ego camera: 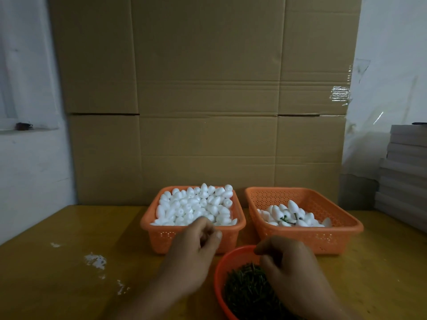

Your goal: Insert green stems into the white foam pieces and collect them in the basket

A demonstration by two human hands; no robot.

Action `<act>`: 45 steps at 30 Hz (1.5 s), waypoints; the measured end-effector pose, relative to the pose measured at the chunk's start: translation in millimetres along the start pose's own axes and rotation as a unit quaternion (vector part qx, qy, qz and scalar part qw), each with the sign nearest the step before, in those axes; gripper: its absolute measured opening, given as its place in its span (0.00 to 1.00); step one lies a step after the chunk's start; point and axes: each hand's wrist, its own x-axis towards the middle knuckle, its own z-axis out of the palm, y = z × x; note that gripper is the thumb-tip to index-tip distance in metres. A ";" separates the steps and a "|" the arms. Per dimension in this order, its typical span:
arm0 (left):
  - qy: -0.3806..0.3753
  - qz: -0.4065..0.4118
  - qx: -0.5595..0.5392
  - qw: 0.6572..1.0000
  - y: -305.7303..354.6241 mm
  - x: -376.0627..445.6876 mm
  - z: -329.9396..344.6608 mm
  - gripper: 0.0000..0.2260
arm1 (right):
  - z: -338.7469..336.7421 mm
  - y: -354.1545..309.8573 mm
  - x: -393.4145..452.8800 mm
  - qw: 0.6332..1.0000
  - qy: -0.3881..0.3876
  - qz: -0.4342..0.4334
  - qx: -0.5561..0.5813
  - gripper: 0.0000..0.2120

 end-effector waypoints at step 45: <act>-0.082 -0.105 0.300 0.945 -47.8 159.0 -2.4 0.15 | 1.3 4.1 -4.1 0.999 -0.001 -0.023 -0.040 0.02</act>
